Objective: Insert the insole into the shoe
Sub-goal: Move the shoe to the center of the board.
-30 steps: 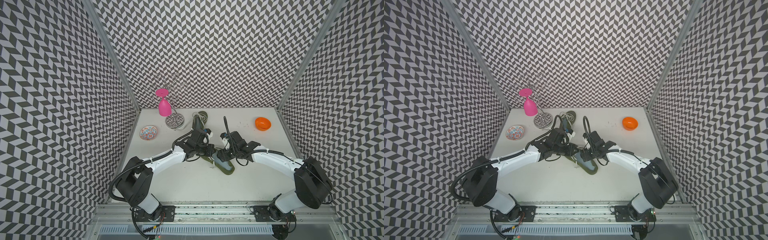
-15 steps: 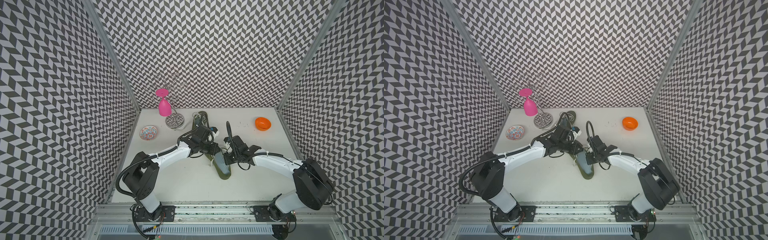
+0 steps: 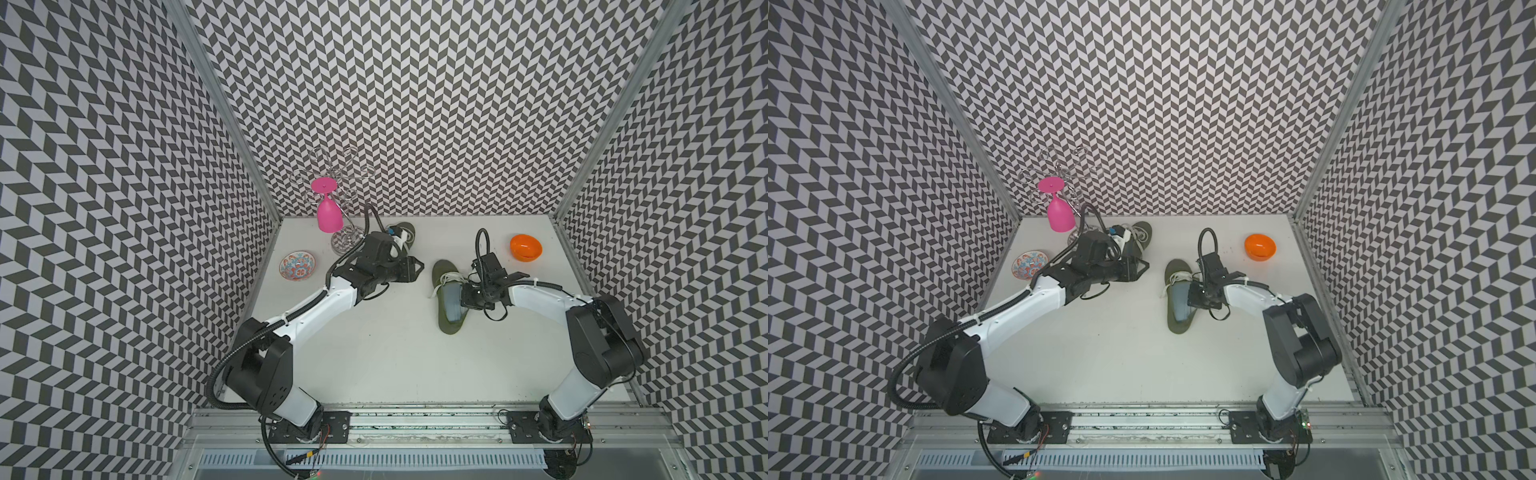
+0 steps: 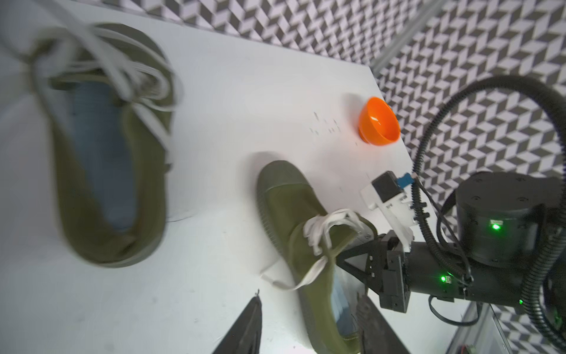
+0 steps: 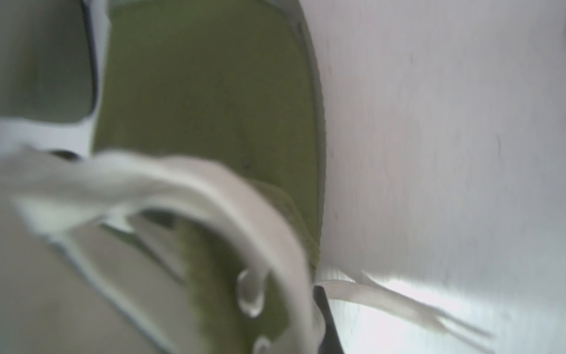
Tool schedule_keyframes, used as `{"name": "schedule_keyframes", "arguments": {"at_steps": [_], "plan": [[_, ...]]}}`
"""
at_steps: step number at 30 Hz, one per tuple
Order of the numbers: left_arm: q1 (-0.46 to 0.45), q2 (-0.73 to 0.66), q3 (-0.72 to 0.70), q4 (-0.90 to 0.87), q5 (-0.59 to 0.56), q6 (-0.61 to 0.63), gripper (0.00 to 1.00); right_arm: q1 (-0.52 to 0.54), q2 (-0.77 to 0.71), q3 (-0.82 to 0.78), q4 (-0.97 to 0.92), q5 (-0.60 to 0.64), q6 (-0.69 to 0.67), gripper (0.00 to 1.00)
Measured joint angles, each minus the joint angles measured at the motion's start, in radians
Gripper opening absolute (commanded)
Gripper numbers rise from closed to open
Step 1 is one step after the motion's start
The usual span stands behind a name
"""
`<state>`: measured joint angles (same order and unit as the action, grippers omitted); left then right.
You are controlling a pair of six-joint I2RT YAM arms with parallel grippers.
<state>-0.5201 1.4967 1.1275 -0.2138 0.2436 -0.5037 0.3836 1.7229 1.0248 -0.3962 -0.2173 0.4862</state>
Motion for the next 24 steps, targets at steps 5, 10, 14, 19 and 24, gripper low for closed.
{"name": "schedule_keyframes", "arguments": {"at_steps": [5,10,14,19,24], "plan": [[0.092,-0.049,-0.065,-0.002,-0.091,-0.033,0.51,0.0,0.113,0.114,0.057,-0.047,0.085,0.01],[0.124,-0.042,-0.088,-0.006,-0.134,-0.04,0.51,0.0,0.259,0.299,0.064,-0.062,0.13,0.01],[0.138,-0.002,-0.088,0.003,-0.159,-0.043,0.52,0.0,0.335,0.392,0.071,-0.065,0.163,0.01],[0.155,0.088,-0.084,0.016,-0.173,-0.044,0.51,0.0,0.385,0.46,0.073,-0.061,0.191,0.04],[0.161,0.126,-0.081,0.018,-0.175,-0.044,0.51,-0.001,0.433,0.549,0.062,-0.043,0.195,0.1]]}}
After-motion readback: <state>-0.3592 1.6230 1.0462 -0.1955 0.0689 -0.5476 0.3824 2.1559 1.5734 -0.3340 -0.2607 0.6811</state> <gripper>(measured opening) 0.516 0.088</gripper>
